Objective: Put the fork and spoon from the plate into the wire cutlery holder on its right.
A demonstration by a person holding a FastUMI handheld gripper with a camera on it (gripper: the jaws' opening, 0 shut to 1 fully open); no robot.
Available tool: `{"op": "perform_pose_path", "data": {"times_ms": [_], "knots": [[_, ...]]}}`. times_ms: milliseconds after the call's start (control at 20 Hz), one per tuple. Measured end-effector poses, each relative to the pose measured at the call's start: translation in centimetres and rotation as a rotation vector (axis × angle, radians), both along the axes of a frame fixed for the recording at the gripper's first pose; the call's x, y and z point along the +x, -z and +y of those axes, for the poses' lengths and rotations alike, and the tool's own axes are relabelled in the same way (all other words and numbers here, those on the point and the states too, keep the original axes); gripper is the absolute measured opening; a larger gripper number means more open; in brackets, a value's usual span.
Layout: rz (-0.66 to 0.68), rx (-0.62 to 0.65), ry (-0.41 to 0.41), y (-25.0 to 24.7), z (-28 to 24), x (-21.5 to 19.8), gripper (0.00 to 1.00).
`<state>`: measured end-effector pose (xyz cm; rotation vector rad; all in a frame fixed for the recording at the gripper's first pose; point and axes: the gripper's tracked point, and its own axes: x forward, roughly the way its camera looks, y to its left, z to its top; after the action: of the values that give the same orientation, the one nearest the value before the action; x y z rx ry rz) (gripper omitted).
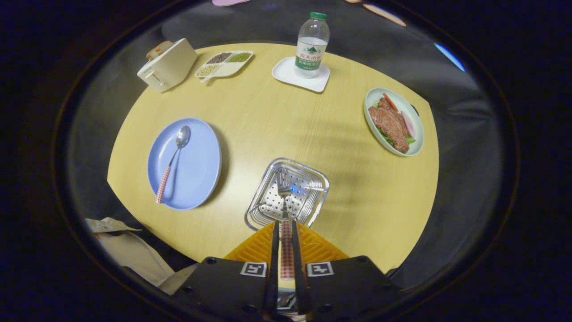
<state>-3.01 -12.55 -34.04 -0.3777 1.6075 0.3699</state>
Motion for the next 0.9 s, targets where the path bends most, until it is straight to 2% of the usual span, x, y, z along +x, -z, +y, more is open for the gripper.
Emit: {"op": "perform_pose_path", "data": {"times_ms": [150, 300, 550, 900], "knots": [[-0.090, 0.068, 0.052, -1.4, 1.4, 1.0, 0.72], [-0.235, 0.133, 0.091, -2.9, 3.2, 2.3, 1.00], [-0.518, 0.194, 0.102, -6.1, 6.2, 2.8, 0.98], [-0.728, 0.203, 0.188, -8.6, 9.7, 1.4, 1.00]]}}
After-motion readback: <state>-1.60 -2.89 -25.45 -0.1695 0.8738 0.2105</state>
